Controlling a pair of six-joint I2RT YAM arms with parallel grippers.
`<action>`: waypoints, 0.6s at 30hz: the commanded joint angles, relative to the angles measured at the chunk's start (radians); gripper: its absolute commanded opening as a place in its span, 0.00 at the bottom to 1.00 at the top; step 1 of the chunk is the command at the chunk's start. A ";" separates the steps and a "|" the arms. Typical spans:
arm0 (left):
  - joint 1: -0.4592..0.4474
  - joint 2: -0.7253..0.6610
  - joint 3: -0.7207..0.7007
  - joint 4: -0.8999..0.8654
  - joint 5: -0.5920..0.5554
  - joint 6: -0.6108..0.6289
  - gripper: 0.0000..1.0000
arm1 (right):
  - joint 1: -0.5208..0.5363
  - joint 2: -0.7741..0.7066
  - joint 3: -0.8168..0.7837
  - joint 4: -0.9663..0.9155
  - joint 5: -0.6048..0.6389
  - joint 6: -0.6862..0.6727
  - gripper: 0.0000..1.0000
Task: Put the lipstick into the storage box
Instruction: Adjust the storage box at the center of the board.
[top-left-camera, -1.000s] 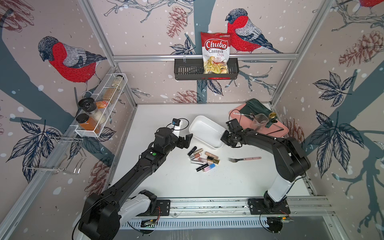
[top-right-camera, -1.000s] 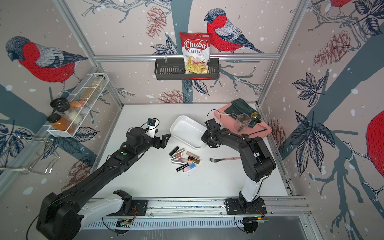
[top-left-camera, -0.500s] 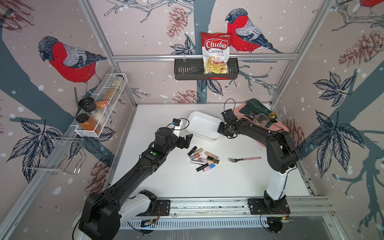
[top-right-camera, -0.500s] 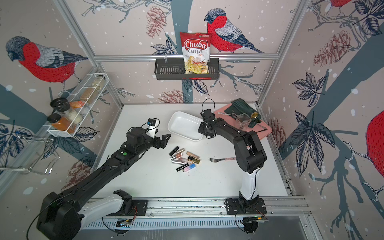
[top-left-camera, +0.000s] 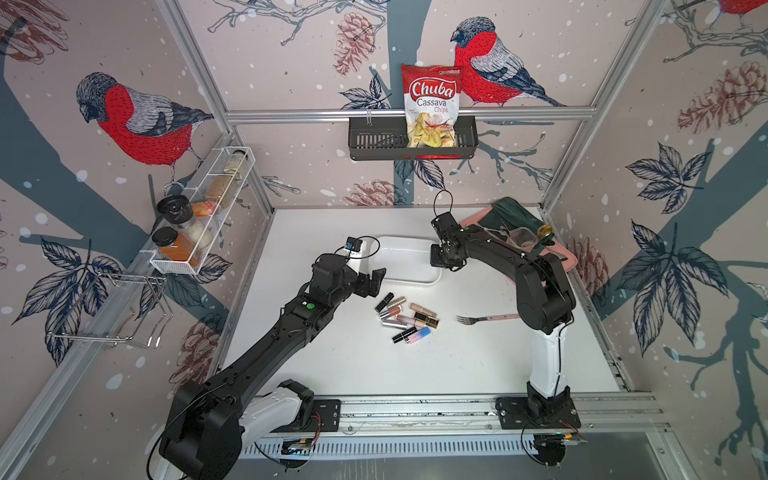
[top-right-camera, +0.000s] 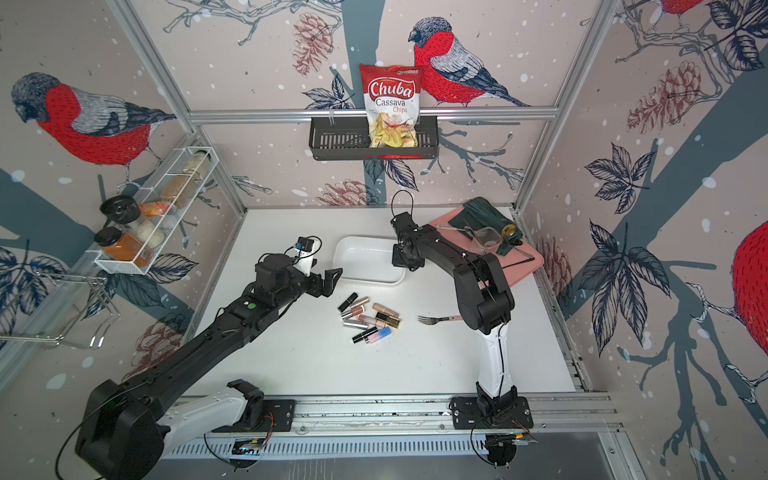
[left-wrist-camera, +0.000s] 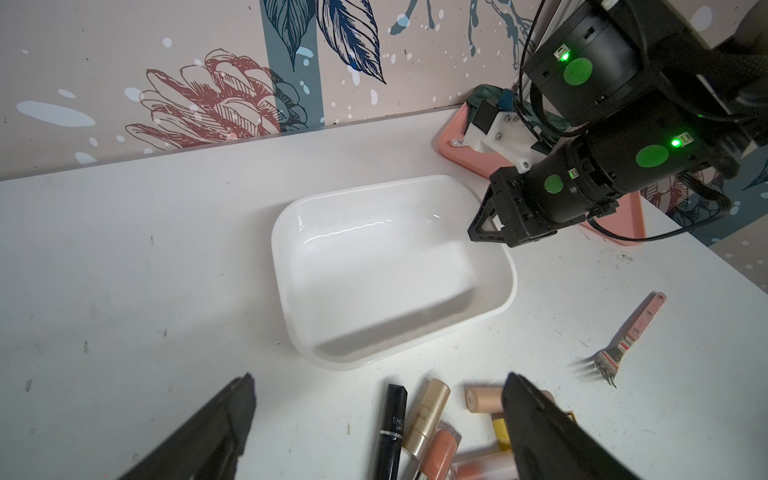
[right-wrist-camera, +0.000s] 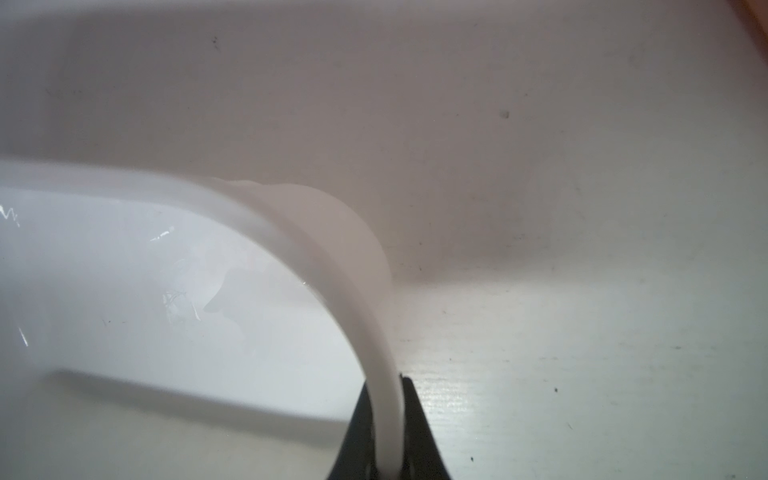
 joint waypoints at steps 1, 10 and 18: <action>-0.002 0.003 0.008 0.000 -0.009 0.005 0.96 | 0.003 0.012 0.012 -0.024 -0.027 -0.037 0.18; -0.002 0.008 0.008 -0.001 -0.006 0.006 0.96 | -0.002 -0.065 0.006 -0.009 -0.045 -0.080 0.59; -0.002 0.003 0.008 0.009 0.124 0.019 0.96 | 0.073 -0.431 -0.357 0.190 -0.157 -0.324 0.64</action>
